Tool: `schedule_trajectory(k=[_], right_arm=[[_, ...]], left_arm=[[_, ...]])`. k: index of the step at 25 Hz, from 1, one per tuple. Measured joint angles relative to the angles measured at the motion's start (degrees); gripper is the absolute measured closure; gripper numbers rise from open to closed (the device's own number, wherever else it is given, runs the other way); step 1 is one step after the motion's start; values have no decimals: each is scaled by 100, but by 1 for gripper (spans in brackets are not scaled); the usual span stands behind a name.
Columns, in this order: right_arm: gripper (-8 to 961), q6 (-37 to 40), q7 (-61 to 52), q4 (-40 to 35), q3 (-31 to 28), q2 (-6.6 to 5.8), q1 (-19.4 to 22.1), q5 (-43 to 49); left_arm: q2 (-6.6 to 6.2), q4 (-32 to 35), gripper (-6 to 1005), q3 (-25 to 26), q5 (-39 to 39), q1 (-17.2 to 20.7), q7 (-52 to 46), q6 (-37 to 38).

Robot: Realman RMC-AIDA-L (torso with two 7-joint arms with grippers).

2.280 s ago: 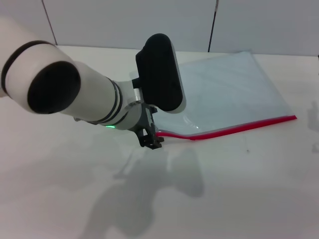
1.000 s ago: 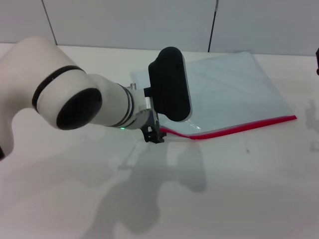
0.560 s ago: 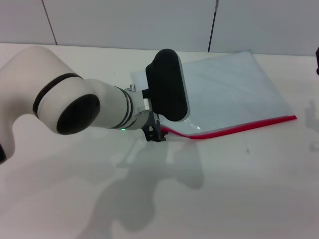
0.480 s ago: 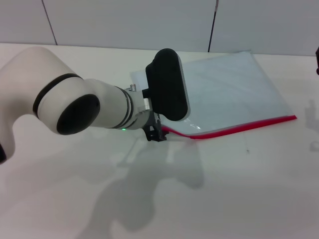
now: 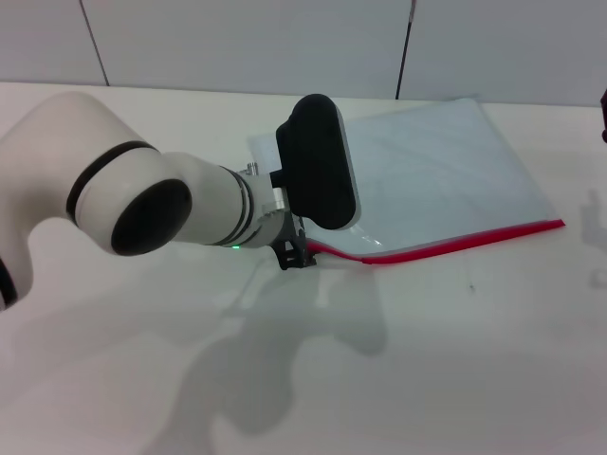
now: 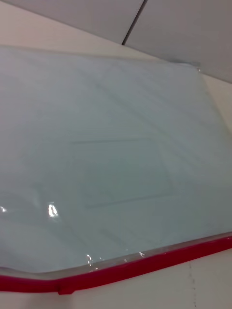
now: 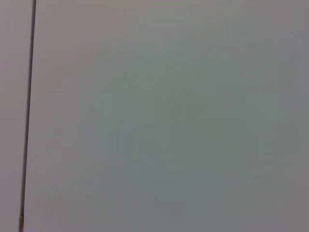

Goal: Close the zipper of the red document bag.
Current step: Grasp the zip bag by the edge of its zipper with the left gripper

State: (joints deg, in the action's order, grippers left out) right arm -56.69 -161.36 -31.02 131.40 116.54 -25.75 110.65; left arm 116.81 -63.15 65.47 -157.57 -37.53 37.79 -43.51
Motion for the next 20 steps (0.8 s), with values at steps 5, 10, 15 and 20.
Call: schedule_trajectory(k=[5,10,15,20], right_arm=[[432,0,0,-3,0,0,0,0],[432,0,0,-8,0,0,0,0],[432,0,0,-10,0,0,0,0],[432,0,0,-10,0,0,0,0]], left_arm=[[0,180,392,12,128,-148,-52,9],[0,257,426,8,131,-231,-110,9],[0,243,469,8,124,-237,-113,9],[0,223,526,10,82,-209,-118,109]])
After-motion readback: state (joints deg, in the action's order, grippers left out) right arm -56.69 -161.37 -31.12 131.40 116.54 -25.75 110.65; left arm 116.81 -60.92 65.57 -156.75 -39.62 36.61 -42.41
